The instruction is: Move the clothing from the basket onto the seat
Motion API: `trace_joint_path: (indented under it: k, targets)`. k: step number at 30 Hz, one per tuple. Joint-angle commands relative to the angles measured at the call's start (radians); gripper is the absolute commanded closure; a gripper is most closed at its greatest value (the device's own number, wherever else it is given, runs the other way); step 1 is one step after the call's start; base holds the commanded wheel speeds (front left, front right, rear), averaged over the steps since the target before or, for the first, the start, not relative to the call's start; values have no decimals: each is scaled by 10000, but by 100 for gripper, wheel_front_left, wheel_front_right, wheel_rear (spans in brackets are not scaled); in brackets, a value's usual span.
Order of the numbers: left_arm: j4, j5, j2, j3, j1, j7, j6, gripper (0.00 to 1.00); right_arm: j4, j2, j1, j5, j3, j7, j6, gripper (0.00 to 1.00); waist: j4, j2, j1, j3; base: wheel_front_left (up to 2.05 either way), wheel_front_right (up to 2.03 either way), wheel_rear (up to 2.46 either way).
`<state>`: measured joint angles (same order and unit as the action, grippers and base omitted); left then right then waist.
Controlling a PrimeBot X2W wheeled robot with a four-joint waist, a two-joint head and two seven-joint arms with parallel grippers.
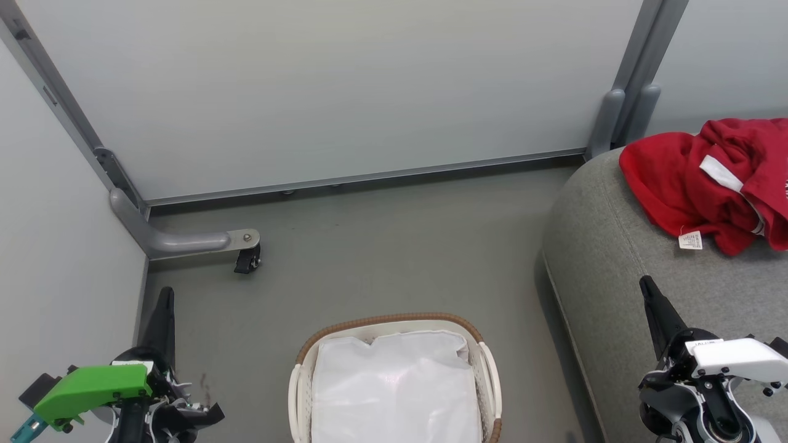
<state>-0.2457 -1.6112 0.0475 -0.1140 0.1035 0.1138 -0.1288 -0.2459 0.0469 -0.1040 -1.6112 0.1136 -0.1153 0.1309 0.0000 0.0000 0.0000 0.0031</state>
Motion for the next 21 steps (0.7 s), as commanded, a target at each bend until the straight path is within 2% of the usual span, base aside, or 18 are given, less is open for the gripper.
trace_joint_path:
  k: [1, 21]
  targets:
    - [18, -33, 51, -26, 107, 41, -41, 100, 40, 63, -79, -33, 22, -15, -3, 100, 0, 0, 0, 0, 0, 0, 0]
    - [19, -32, 51, -25, 106, 40, -39, 100, 40, 63, -79, -34, 21, -14, -3, 100, 0, 0, 0, 0, 0, 0, 0]
